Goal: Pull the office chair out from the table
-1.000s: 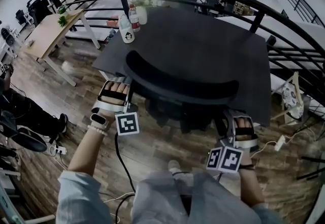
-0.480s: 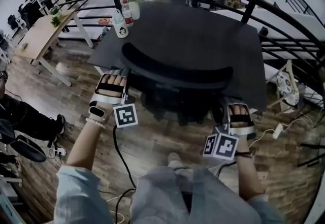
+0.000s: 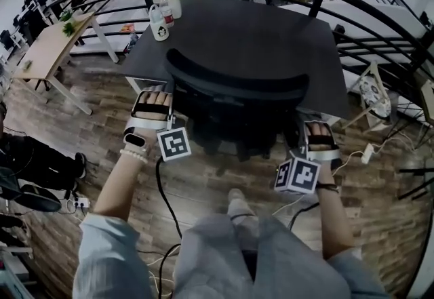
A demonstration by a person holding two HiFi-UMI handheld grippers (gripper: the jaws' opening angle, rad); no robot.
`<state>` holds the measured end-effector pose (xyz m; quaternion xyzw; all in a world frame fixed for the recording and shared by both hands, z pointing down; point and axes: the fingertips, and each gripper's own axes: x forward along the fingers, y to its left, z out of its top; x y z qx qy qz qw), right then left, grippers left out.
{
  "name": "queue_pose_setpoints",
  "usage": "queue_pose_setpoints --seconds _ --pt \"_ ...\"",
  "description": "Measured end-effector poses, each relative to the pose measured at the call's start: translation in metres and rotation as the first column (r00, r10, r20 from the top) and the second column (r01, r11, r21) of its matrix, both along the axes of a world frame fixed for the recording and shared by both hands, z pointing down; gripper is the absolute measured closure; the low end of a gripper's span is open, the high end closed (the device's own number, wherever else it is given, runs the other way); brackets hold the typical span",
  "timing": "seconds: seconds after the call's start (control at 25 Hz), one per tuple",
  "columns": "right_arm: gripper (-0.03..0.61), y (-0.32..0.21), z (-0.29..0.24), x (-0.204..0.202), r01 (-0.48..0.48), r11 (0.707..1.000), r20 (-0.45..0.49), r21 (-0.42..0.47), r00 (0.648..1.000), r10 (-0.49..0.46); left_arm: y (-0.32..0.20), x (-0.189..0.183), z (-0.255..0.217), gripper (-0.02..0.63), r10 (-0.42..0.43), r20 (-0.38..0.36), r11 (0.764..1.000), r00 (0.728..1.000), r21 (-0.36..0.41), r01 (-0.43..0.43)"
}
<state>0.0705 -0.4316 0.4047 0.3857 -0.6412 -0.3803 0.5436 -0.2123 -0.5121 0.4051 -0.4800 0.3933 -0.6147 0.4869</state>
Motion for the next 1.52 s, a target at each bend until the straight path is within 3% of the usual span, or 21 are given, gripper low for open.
queue_pose_setpoints --seconds 0.28,0.4,0.72,1.12,1.52 --pt "0.406 0.059 -0.004 -0.009 -0.018 1.0 -0.002 0.011 1.0 0.018 0.056 -0.006 -0.003 0.399 0.008 -0.017 1.0 1.0 0.003 -0.008" --pt "0.405 0.085 -0.005 -0.014 -0.033 0.999 -0.008 0.013 0.999 0.033 0.08 -0.011 0.003 0.399 0.004 -0.029 0.999 1.0 -0.033 -0.005" --pt "0.407 0.177 0.004 -0.03 -0.031 0.999 -0.008 0.039 0.999 0.031 0.155 -0.03 0.01 0.399 -0.022 0.037 1.0 0.999 -0.007 0.022" --pt "0.403 0.238 0.0 -0.036 -0.017 0.999 0.021 0.03 1.0 0.016 0.225 -0.041 0.012 0.403 -0.054 0.027 0.996 0.998 -0.073 0.056" --pt "0.402 0.299 0.002 -0.034 0.021 1.0 0.028 0.01 0.999 -0.022 0.311 -0.048 0.011 0.405 -0.112 0.003 0.992 0.994 -0.058 0.112"
